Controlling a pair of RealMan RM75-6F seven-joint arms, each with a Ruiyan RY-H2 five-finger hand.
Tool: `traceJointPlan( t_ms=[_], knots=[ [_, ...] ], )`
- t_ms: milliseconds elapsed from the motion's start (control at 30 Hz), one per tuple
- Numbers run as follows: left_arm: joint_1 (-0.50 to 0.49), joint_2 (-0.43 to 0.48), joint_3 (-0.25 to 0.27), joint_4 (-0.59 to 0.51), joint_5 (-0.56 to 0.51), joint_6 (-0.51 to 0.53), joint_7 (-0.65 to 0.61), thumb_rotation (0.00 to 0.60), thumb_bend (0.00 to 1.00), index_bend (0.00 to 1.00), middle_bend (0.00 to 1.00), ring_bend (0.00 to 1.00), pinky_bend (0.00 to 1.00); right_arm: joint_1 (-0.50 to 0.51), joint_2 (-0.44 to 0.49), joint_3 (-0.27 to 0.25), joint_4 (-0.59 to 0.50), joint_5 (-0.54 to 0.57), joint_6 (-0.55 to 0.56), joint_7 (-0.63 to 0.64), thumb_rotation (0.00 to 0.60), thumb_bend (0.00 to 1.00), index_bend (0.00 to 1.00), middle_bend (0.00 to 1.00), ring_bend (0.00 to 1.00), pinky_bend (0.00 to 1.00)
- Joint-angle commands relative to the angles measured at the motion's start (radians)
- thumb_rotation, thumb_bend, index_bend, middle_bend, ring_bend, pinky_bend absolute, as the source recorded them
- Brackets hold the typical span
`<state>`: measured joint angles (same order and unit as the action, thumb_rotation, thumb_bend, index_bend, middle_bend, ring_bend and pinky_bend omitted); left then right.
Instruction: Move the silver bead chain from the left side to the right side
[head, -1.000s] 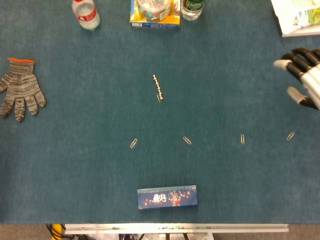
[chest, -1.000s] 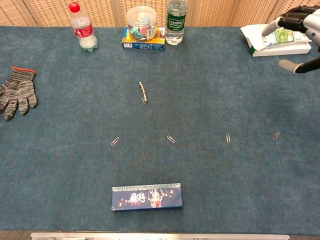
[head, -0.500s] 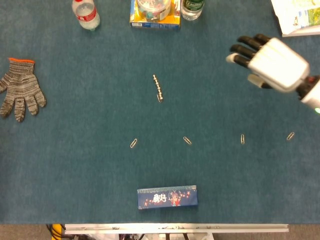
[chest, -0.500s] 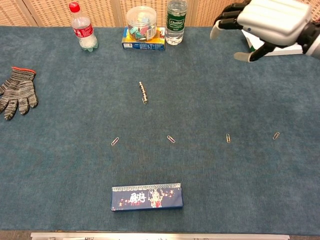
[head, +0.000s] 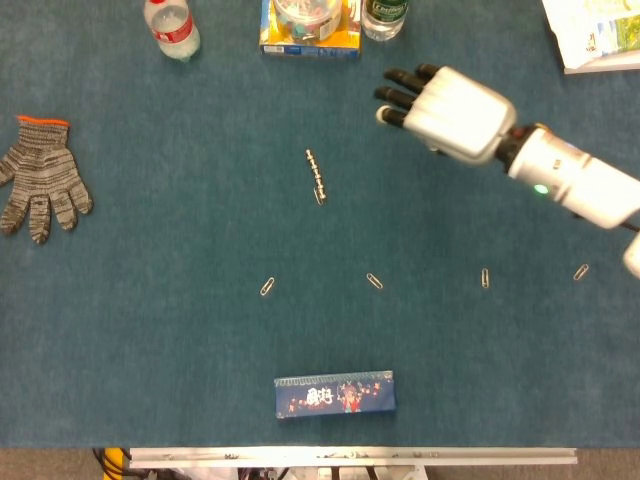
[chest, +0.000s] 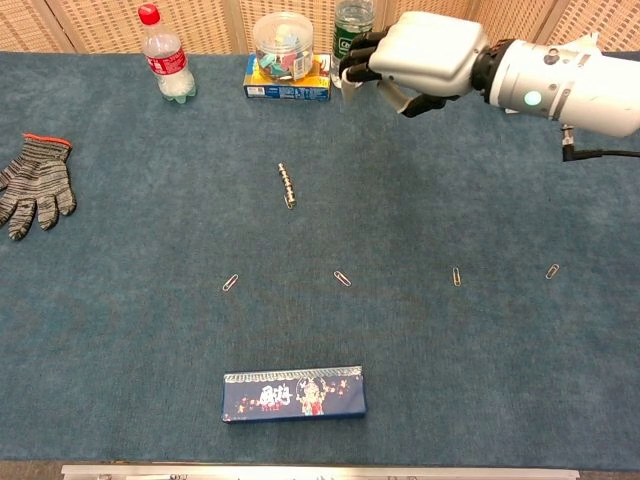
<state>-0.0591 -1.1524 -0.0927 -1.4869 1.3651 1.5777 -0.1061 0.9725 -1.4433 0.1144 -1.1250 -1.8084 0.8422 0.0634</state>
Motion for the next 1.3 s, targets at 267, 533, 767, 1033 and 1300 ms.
traceJointPlan(
  t_ms=[267,533,767,1033,1300],
  knots=[
    [0.01,0.003,-0.015,0.006,-0.014,-0.01,-0.006,0.6,0.22,0.44,0.13,0.0,0.0,0.095,-0.118,-0.037,0.132,0.02,-0.06,0.043,0.6,0.99,0.31,0.23,0.14,0.33],
    [0.016,0.005,-0.021,0.009,-0.017,-0.021,-0.014,0.6,0.22,0.44,0.13,0.0,0.0,0.163,-0.212,-0.076,0.267,0.018,-0.093,0.095,0.6,1.0,0.31,0.23,0.14,0.33],
    [0.019,0.006,-0.025,0.013,-0.017,-0.028,-0.018,0.6,0.22,0.44,0.13,0.0,0.0,0.207,-0.287,-0.108,0.38,0.014,-0.101,0.136,0.6,1.0,0.31,0.23,0.14,0.33],
    [0.024,0.007,-0.025,0.015,-0.009,-0.031,-0.019,0.6,0.22,0.44,0.13,0.0,0.0,0.251,-0.358,-0.145,0.475,0.005,-0.112,0.172,0.6,1.0,0.31,0.23,0.14,0.33],
    [0.031,0.012,-0.031,0.015,-0.017,-0.033,-0.029,0.6,0.22,0.45,0.13,0.0,0.0,0.277,-0.412,-0.18,0.541,0.0,-0.108,0.215,0.6,1.0,0.31,0.23,0.14,0.33]
  ],
)
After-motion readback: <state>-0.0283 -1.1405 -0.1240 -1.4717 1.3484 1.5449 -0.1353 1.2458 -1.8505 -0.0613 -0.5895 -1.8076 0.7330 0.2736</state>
